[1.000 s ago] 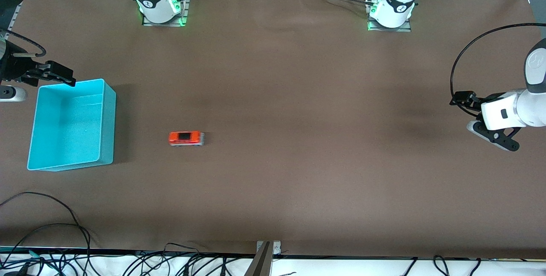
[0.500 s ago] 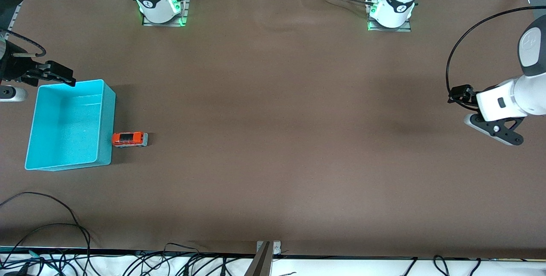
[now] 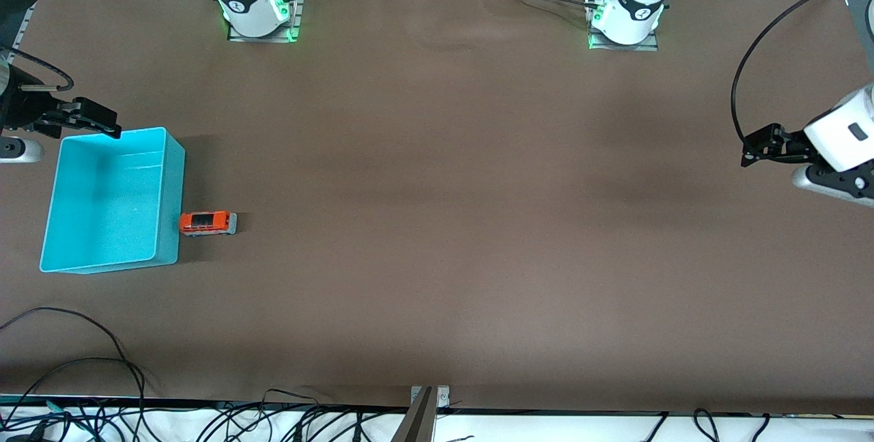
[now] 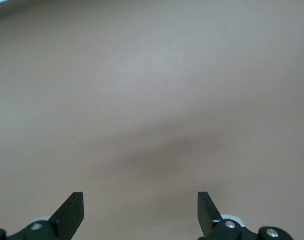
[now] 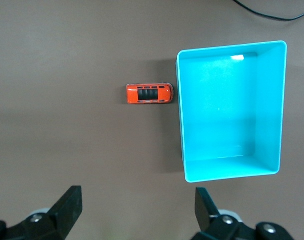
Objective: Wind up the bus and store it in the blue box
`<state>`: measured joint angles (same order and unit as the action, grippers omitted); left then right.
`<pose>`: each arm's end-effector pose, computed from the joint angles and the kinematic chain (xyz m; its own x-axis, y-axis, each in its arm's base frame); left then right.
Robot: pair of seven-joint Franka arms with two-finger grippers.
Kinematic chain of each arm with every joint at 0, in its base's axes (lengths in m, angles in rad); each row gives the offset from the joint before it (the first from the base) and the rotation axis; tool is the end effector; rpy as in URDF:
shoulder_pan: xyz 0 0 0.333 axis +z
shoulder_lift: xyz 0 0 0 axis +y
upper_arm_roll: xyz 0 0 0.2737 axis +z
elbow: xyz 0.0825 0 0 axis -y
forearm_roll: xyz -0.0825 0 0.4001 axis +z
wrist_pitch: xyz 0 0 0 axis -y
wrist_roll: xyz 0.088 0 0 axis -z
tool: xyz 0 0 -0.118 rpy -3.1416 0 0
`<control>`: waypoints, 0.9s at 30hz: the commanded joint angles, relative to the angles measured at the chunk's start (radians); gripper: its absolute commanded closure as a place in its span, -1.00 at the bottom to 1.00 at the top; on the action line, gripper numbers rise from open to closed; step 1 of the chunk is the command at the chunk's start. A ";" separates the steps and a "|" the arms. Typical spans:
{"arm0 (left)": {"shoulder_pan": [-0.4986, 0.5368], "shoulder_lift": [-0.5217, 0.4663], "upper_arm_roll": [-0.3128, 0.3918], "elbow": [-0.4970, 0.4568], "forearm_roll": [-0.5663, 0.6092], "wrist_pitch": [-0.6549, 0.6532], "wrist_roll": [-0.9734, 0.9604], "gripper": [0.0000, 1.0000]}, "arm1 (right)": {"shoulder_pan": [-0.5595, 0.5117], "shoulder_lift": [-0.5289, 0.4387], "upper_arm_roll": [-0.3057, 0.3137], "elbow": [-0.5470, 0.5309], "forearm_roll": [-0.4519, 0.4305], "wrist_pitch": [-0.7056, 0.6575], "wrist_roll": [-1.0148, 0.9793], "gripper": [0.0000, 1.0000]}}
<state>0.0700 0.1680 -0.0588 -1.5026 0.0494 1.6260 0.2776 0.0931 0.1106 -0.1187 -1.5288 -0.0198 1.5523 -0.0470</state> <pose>0.6159 0.0147 0.5097 0.9627 -0.2653 -0.0534 -0.2669 -0.9634 -0.0257 0.5941 -0.0146 0.5261 0.9959 0.0207 -0.0877 0.0233 -0.9993 0.0287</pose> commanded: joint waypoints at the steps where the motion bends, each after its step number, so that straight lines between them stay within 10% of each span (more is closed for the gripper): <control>1: -0.094 -0.117 0.080 -0.094 -0.013 0.020 -0.060 -1.00 | 0.002 0.003 -0.004 0.015 0.011 -0.004 0.007 -1.00; 27: -0.124 -0.170 0.109 -0.064 -0.023 -0.020 -0.061 -1.00 | 0.004 -0.003 -0.002 0.019 0.012 -0.008 0.009 -1.00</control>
<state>-0.0400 0.0090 0.0395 -1.5783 0.0490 1.6249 0.2359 0.0932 0.1085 -0.1187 -1.5280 -0.0198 1.5548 -0.0467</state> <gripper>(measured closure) 0.000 0.000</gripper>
